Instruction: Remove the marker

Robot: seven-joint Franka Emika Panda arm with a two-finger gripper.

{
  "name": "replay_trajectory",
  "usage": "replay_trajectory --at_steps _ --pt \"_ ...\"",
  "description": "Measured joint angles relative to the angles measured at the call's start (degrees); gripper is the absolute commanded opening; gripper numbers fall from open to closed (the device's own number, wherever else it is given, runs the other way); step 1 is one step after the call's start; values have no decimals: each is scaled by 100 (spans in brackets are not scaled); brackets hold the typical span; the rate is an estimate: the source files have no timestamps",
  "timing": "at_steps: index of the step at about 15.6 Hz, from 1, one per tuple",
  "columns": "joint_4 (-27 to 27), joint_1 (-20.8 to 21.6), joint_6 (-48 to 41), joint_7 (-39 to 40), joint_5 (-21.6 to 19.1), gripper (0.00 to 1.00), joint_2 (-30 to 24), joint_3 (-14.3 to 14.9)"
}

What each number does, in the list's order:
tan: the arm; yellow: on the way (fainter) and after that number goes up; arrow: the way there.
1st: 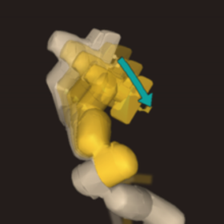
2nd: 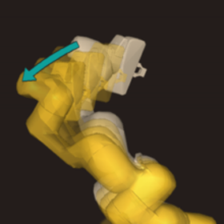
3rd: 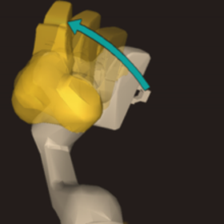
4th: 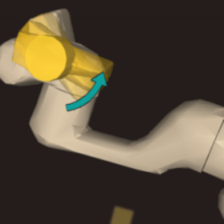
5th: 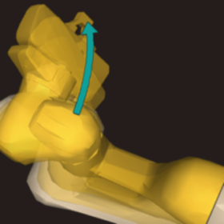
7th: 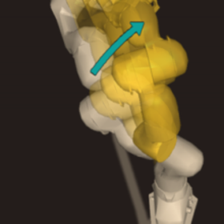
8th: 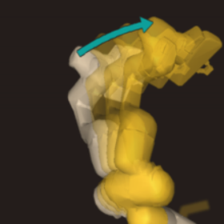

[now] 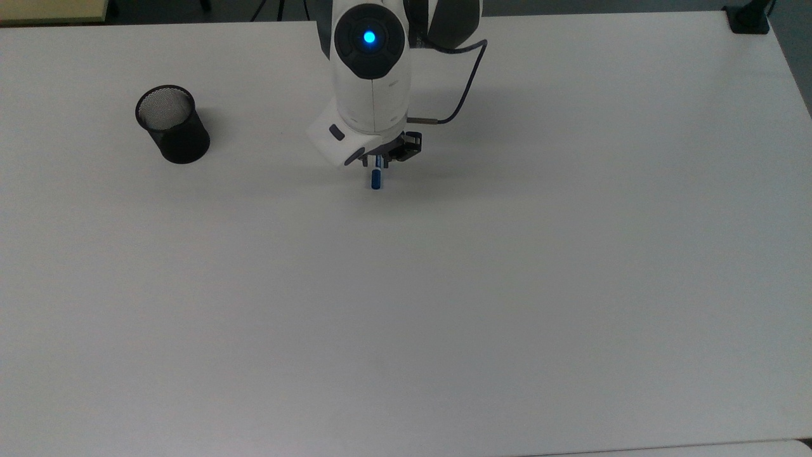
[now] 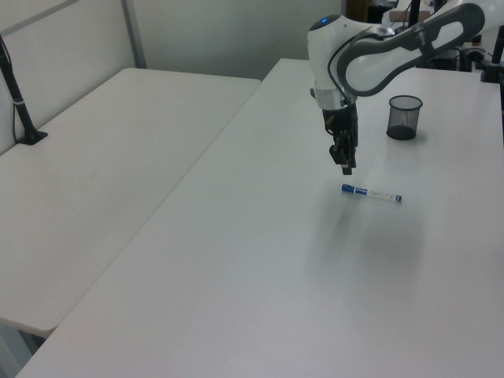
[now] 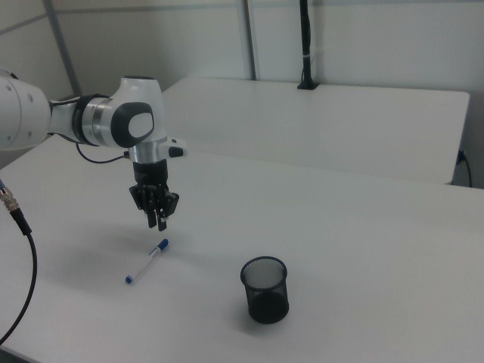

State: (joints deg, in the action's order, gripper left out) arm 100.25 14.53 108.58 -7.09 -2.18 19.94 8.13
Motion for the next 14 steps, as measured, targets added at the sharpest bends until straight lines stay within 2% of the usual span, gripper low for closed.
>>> replay_trajectory --at_steps 2,3,5,7,11,14 --pt "-12 -2 124 -107 0 47 73 -9" --pt "-18 -5 194 -140 0 52 89 -9" --pt "-42 -10 276 -196 0 72 93 -9" --pt "-115 -17 283 -227 1 100 40 -9" --pt "-204 -197 235 -248 126 100 -548 -8" --pt "-206 -608 -54 -248 131 100 -1244 -106"
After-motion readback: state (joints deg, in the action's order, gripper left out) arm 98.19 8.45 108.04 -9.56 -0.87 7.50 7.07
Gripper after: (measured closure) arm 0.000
